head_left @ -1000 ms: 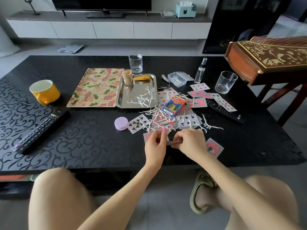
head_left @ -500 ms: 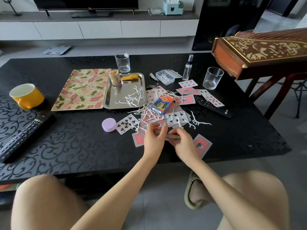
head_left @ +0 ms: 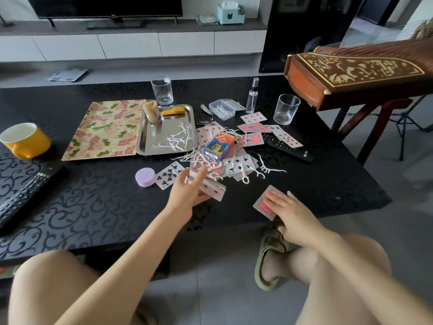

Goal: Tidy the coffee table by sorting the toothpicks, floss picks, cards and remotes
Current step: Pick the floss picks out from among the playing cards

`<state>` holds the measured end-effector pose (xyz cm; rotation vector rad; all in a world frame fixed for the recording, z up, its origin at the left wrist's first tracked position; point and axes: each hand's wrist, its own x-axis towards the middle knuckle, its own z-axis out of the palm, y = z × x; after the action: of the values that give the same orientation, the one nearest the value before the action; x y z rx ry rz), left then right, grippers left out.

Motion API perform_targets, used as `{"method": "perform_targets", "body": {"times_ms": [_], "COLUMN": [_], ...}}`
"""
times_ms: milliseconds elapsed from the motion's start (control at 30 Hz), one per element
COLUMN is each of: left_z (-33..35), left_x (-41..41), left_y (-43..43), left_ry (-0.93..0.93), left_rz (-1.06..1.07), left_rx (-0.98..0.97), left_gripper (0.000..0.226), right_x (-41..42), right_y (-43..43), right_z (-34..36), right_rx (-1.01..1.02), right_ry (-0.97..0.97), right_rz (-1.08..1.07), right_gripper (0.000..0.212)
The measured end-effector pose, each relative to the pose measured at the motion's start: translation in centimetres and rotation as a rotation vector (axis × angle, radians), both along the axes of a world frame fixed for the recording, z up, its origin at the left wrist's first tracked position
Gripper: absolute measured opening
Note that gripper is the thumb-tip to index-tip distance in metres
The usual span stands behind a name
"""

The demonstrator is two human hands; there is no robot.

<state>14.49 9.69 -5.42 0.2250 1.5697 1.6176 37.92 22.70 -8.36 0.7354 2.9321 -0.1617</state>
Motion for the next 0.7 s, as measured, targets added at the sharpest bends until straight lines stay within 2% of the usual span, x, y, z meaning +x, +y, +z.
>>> {"method": "perform_targets", "body": {"times_ms": [67,133,167,233,300,400,500,567,633,667,700], "left_z": [0.2,0.4,0.6,0.7,0.7,0.5,0.3,0.1,-0.1,-0.2,-0.2], "left_x": [-1.3,-2.3,-2.7,-2.9,-2.7,-2.1,-1.8,-2.3,-3.3,-3.9,-4.4], "left_y": [-0.9,-1.8,-2.3,-3.0,-3.3,-3.3,-3.6,-4.3,-5.3,-5.8,-6.2], "left_ry": [0.02,0.053,0.071,0.124,0.213,0.268,0.254,0.277,0.243,0.204,0.166], "left_rz": [0.01,-0.01,-0.026,-0.065,-0.138,-0.209,-0.238,-0.239,-0.176,-0.132,-0.093], "left_rx": [-0.049,-0.073,-0.072,-0.064,-0.081,-0.066,-0.035,-0.071,-0.129,-0.159,-0.19], "left_gripper": [0.072,0.084,0.083,0.068,0.061,0.058,0.046,0.038,0.032,0.03,0.03], "right_x": [0.5,0.3,-0.1,-2.1,-5.1,-10.2,-13.5,-14.4,-14.7,-14.5,-14.2], "right_y": [0.1,-0.4,-0.9,-2.0,-2.8,-5.3,-7.7,-8.1,-8.3,-8.2,-7.9], "right_z": [-0.8,-1.3,-0.8,1.4,3.1,4.7,5.0,4.9,4.9,4.6,3.9], "right_rx": [0.117,0.172,0.126,-0.097,-0.283,-0.5,-0.671,-0.933,-1.238,-1.209,-0.98], "right_ry": [0.07,0.331,0.442,0.633,0.747,0.72,0.509,0.377,0.317,0.315,0.335], "right_rz": [0.093,0.195,0.19,-0.013,-0.253,-0.257,-0.233,-0.21,-0.186,-0.187,-0.187], "right_gripper": [0.064,0.045,0.032,0.007,0.03,0.04,0.035,0.025,0.032,0.037,0.038]}}
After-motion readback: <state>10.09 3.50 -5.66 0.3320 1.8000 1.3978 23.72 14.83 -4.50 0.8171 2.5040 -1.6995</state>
